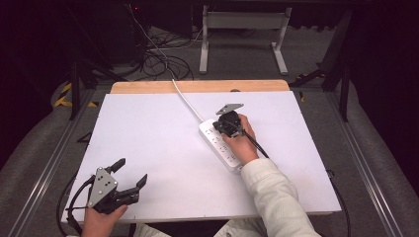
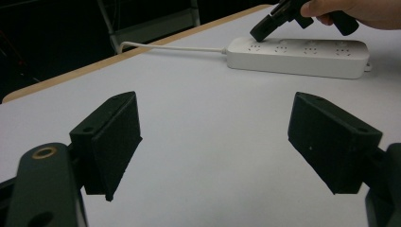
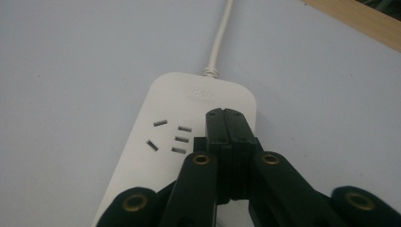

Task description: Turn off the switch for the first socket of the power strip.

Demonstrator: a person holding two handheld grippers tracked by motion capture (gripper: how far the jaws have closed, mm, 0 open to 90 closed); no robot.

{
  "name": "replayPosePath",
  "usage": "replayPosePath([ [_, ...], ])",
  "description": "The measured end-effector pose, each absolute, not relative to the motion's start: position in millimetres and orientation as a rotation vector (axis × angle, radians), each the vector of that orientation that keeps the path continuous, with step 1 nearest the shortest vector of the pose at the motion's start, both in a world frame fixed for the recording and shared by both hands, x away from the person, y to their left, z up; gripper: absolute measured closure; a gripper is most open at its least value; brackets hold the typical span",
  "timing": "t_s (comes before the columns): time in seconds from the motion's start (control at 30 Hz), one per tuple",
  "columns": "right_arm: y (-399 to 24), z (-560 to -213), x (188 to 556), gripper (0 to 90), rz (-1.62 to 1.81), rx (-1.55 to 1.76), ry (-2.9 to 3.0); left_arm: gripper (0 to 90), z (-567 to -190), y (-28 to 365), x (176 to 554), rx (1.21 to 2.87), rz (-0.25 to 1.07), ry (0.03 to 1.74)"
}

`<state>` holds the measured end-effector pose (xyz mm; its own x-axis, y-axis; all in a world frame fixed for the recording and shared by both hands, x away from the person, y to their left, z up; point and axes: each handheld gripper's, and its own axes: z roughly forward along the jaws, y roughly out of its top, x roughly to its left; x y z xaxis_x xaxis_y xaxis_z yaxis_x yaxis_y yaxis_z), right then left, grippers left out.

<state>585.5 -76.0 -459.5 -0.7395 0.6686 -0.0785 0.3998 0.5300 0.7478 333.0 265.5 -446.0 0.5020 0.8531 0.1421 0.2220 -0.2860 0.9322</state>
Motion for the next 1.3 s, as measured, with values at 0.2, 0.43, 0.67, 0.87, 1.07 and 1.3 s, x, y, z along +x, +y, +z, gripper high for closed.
replayPosePath([
  [0.2,-75.2,-459.7,584.6,90.0,1.050,0.916,2.404,18.2,-445.9,265.4,332.8,1.784,0.823,0.905],
  [0.43,-74.0,-459.3,584.7,90.0,1.041,0.929,2.402,18.3,-445.9,265.7,332.6,1.784,0.821,0.906],
  [0.67,-71.7,-457.1,585.5,90.0,1.010,0.951,2.413,18.3,-445.9,265.6,332.4,1.782,0.821,0.904],
  [0.87,-69.0,-455.4,586.1,90.0,0.983,0.967,2.420,18.3,-446.1,265.4,332.7,1.786,0.821,0.903],
  [1.07,-66.0,-454.6,586.0,90.0,0.950,0.979,2.422,18.3,-445.8,265.6,331.8,1.783,0.820,0.904],
  [1.3,-63.5,-445.6,576.8,90.0,0.963,0.892,2.410,18.3,-446.4,266.1,333.8,1.780,0.817,0.911],
])
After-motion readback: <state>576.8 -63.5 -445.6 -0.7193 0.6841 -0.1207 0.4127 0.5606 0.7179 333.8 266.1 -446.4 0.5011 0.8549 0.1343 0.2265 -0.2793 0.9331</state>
